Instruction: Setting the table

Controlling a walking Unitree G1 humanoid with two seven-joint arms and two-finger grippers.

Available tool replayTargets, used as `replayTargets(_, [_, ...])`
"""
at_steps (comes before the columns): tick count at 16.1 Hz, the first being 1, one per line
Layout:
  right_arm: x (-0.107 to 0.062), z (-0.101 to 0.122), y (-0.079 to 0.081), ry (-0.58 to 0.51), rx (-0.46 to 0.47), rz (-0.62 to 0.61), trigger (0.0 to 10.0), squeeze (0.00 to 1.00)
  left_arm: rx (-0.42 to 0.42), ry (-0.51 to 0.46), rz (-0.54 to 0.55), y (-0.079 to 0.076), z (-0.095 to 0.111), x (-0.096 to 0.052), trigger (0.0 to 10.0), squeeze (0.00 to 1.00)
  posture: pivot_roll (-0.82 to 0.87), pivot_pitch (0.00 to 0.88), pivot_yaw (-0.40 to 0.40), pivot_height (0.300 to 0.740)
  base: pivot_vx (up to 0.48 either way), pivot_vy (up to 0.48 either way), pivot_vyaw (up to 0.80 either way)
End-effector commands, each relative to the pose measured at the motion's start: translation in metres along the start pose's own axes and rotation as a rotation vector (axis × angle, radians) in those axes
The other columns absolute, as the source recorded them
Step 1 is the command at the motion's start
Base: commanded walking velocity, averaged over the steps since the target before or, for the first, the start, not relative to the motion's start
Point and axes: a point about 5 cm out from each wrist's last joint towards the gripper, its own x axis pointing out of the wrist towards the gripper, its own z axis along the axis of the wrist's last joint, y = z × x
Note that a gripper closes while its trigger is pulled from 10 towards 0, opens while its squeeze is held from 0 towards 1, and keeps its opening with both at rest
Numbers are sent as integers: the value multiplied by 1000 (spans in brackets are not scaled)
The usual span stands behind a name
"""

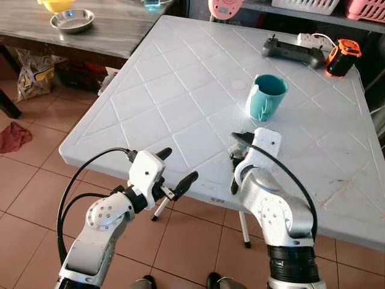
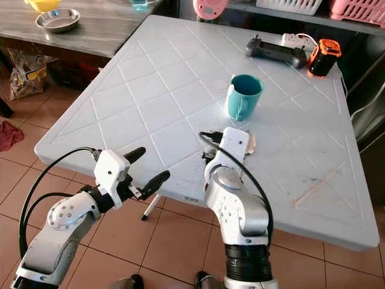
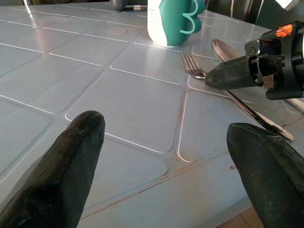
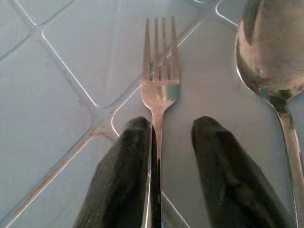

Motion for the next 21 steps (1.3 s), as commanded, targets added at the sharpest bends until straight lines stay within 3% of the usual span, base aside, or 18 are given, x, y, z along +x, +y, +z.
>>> replayTargets(1, [-8, -12, 47, 126, 115, 93, 0, 0, 1, 9, -22, -2, -1, 0, 10000, 0, 126, 222, -25, 740, 0, 0, 0])
replayTargets(8, [-5, -13, 43, 158, 123, 81, 0, 0, -3, 15, -29, -4, -3, 1, 10000, 0, 124, 224, -29, 740, 0, 0, 0])
replayTargets(14, [-2, -4, 33, 82, 43, 84, 0, 0, -2, 5, -18, -4, -3, 5, 10000, 0, 117, 209, -28, 740, 0, 0, 0])
replayTargets(18, [-9, 19, 33, -163, -150, 151, 0, 0, 17, -41, 57, 4, 5, 12, 10000, 0, 113, 193, -32, 740, 0, 0, 0])
replayTargets(21, [-15, 23, 23, -270, -209, 154, 0, 0, 32, -67, 154, 14, 9, 17, 10000, 0, 110, 181, -36, 740, 0, 0, 0])
